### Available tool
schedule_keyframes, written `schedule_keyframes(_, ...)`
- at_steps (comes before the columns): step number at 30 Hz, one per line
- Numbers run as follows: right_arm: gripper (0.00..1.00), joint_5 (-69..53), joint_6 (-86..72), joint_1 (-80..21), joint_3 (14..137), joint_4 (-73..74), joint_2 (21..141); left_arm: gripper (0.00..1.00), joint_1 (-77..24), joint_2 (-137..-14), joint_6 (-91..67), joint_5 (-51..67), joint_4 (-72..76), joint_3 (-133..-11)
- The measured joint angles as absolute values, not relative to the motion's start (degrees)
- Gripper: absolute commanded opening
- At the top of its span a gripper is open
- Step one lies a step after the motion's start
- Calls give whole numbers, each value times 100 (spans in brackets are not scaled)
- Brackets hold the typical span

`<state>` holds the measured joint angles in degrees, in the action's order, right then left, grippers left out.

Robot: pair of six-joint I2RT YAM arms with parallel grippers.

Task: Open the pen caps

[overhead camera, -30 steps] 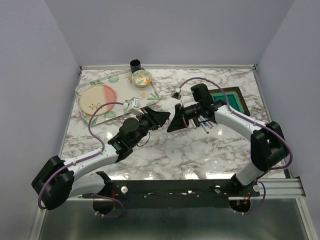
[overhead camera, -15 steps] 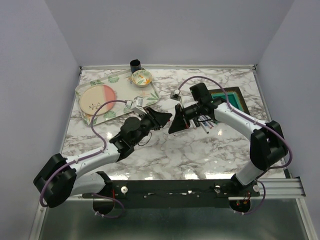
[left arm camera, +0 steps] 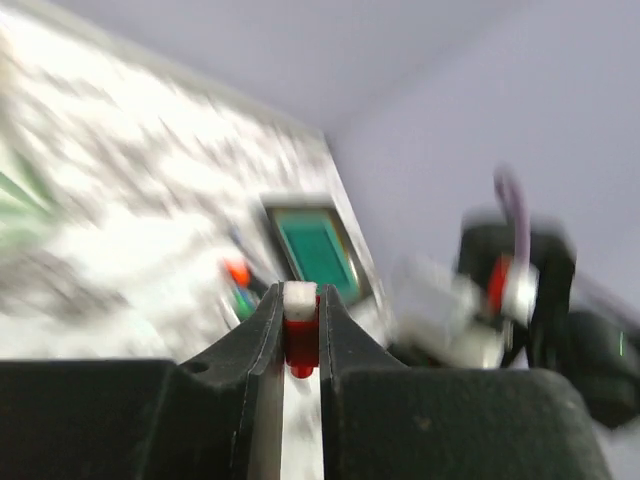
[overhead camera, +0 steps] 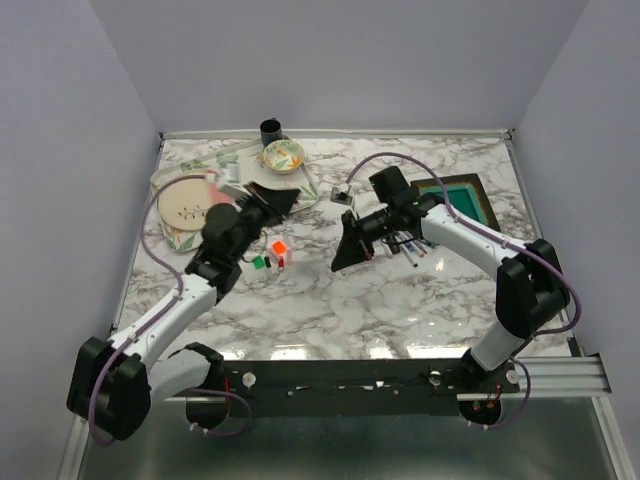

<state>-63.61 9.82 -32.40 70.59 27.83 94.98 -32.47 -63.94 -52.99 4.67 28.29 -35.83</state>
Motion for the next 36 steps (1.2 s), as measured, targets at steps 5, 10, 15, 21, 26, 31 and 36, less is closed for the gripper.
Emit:
schedule_keyframes(5,0,-6309,1125,-3555,7070,3035,9590,0,-1691,-5533,-5317,-110,2567,-3992)
schedule_keyframes(10,3,-5933,1258,-3579,7087,3199,9644,0,-1662,-5301,-5369,-102,2591,-3859)
schedule_keyframes(15,7,-4740,1413,-3511,7216,3354,9666,0,-1662,-5164,-5376,-84,1999,-3194)
schedule_keyframes(21,13,-3295,1610,-3280,7520,3492,9878,0,-1662,-4504,-5194,-143,996,-2591)
schedule_keyframes(26,14,-2357,1745,-2886,7649,3680,10160,0,-1660,-3962,-5072,-364,368,-2161)
schedule_keyframes(31,15,-1741,1817,-2421,7695,3835,10405,0,-1660,-3892,-5083,-517,-67,-1822)
schedule_keyframes(36,15,-1341,1863,-2082,7769,3964,10523,0,-1656,-3955,-5201,-694,-307,-1627)
